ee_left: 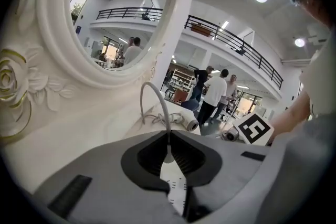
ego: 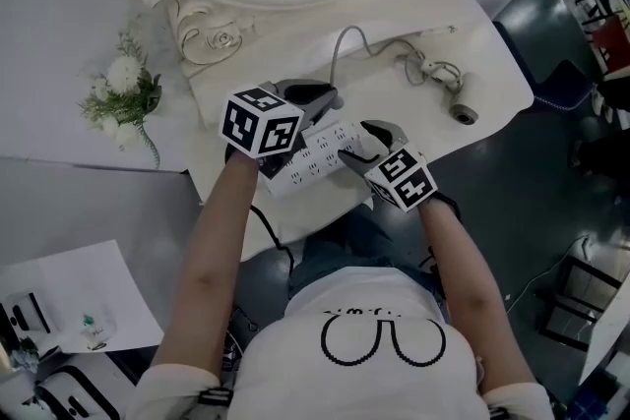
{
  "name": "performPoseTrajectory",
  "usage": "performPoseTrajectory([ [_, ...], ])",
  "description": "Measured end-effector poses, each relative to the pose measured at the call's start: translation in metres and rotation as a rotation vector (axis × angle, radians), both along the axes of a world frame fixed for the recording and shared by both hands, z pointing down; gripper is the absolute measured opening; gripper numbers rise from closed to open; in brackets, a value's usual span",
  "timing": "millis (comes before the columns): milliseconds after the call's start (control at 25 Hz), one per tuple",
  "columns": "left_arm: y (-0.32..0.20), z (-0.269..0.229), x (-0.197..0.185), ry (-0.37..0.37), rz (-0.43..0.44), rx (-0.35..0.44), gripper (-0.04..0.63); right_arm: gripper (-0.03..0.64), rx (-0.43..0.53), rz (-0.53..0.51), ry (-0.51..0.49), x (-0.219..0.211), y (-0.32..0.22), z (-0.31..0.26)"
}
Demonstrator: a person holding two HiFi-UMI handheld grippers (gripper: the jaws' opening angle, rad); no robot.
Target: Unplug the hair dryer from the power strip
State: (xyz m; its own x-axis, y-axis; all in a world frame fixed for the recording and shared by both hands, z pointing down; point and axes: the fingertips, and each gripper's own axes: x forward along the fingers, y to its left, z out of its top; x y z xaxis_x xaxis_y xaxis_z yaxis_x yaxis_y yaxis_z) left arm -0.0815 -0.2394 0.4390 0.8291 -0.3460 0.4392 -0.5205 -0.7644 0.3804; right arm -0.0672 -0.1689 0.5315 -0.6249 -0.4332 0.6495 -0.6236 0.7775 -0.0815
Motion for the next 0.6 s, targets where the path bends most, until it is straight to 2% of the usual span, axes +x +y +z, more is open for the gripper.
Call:
performPoseTrajectory([
  [200, -0.023, -0.010, 0.012, 0.051, -0.023, -0.077, 0.021, 0.290, 0.018, 0.187, -0.223, 0.045, -0.018, -0.068],
  [360, -0.020, -0.003, 0.034, 0.147, -0.017, -0.195, 0.021, 0.285, 0.052, 0.378, -0.389, 0.090, -0.018, -0.104],
  [440, -0.013, 0.011, 0.045, 0.150, -0.019, -0.252, 0.021, 0.281, 0.063, 0.450, -0.414, 0.110, -0.015, -0.105],
  [600, 0.010, 0.049, 0.069, 0.095, -0.010, -0.369, 0.021, 0.264, 0.046, 0.514, -0.416, 0.131, -0.008, -0.095],
])
